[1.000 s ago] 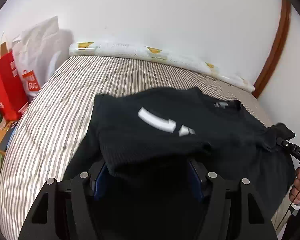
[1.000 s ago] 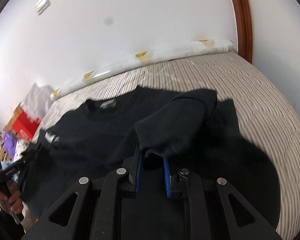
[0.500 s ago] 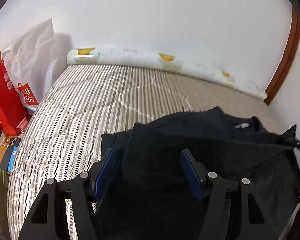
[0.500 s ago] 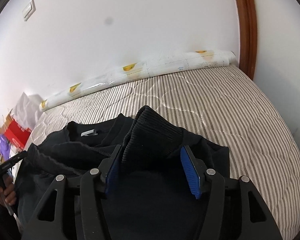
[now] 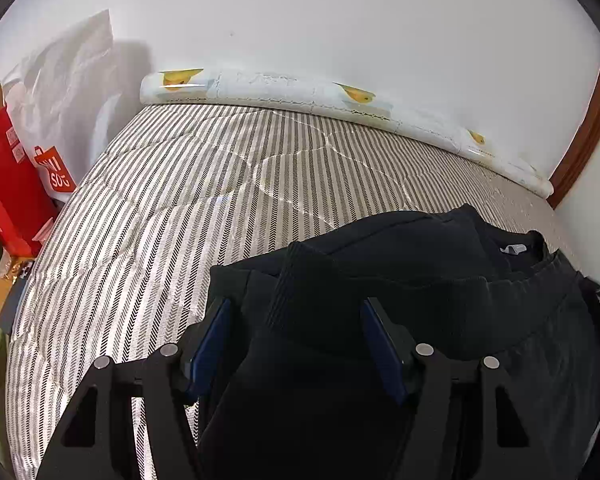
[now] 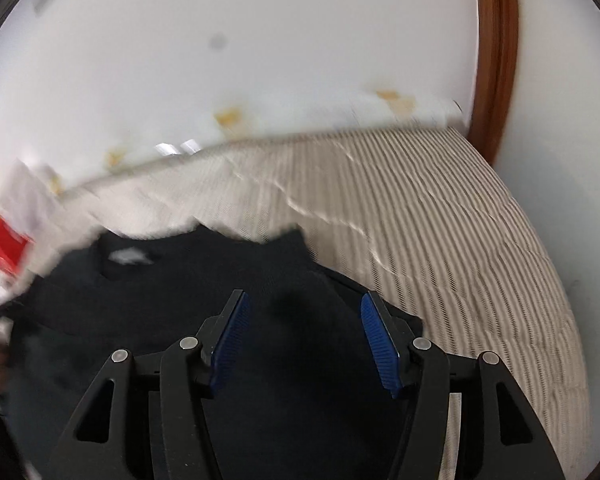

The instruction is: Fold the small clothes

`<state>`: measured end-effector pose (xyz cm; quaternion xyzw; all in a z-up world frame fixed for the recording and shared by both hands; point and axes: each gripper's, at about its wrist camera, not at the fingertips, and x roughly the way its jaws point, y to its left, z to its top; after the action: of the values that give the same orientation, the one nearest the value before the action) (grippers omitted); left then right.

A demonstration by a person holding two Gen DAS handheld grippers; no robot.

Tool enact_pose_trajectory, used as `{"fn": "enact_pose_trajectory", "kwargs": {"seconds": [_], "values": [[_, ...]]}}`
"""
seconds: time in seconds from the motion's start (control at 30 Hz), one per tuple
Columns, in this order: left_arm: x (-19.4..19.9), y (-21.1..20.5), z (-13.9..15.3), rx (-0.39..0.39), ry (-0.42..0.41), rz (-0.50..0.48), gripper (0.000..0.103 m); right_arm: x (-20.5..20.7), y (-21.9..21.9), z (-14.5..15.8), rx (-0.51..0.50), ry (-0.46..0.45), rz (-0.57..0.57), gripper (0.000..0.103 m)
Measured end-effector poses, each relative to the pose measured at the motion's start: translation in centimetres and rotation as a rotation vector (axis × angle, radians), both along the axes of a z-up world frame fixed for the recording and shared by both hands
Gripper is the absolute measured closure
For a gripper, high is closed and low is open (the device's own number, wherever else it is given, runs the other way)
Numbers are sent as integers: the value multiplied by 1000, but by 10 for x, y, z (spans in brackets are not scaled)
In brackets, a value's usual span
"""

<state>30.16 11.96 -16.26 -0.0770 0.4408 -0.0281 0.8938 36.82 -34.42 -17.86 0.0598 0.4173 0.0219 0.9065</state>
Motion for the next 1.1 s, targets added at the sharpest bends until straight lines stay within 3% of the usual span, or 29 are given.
{"fn": "enact_pose_trajectory", "kwargs": {"seconds": [0.1,0.17,0.2,0.37,0.6,0.77,1.0,1.1], "values": [[-1,2,1,-6,-8,12,53,14,0,-19,-13,74,-6,48],[-2,5,1,-15,-13,23,59,13,1,-21,0,59,11,75],[-3,7,2,-25,-17,27,61,9,3,-19,-9,42,29,96],[-6,10,7,-44,-29,22,64,-24,-15,5,28,-84,4,97],[-2,2,7,-33,-10,-8,64,-26,-30,-23,-11,41,-74,97],[-13,5,12,-57,-2,-18,64,-29,-15,-13,-140,51,-75,91],[-55,19,21,-84,-9,-8,49,-75,6,20,-86,-30,-68,76],[-82,22,23,-106,-19,-2,45,-92,38,29,-50,-68,15,74]]}}
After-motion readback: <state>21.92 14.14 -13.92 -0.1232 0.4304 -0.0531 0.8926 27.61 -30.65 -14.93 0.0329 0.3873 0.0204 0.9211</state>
